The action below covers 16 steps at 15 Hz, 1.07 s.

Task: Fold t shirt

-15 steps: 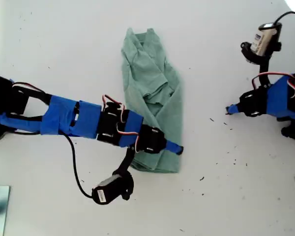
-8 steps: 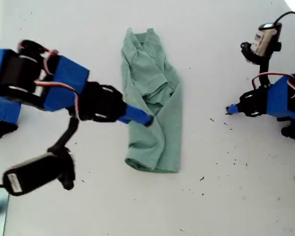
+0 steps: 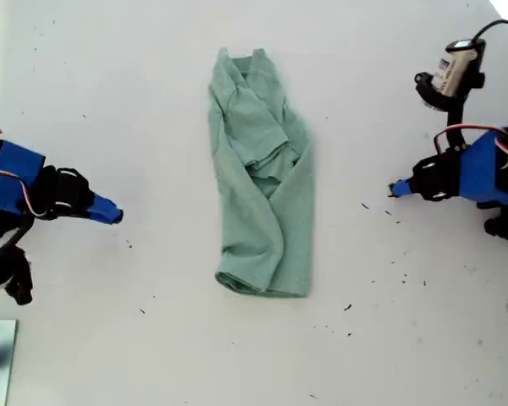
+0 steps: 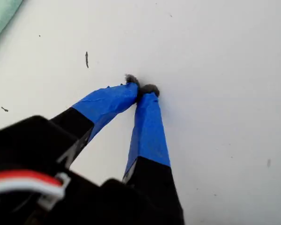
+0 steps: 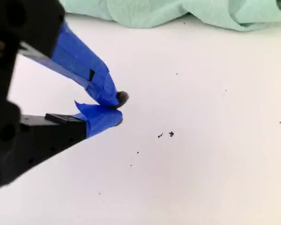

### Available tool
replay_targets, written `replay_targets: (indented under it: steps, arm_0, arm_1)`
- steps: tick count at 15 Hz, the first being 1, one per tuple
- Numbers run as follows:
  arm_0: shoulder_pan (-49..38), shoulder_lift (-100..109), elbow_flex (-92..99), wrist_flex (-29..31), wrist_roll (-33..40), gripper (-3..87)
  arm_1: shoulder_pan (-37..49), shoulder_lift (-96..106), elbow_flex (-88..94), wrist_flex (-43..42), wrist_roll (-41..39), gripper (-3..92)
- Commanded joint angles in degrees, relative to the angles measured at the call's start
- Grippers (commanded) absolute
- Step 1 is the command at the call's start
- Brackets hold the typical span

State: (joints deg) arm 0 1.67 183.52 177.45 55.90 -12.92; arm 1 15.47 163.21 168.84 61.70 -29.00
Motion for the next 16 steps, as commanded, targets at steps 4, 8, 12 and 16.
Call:
replay_targets:
  steps: [4,8,12,16]
  arm_0:
    - [1.1,-3.5,-9.8,1.9,-1.9,-0.3]
    - [4.6,-60.5,-72.0,18.7,7.1,-0.3]
    - [5.9,-95.7,-113.5,23.4,18.2,24.3]
    - [4.0,-101.7,-116.8,23.2,20.2,28.0]
  arm_1:
    - [-5.2,-8.0,-16.2,7.4,4.8,-0.9]
    - [-15.5,-40.5,-68.2,23.8,5.8,-1.2]
    - [-23.3,-61.0,-99.1,30.6,5.2,33.1]
    - [-26.5,-63.5,-99.8,30.1,10.0,36.3]
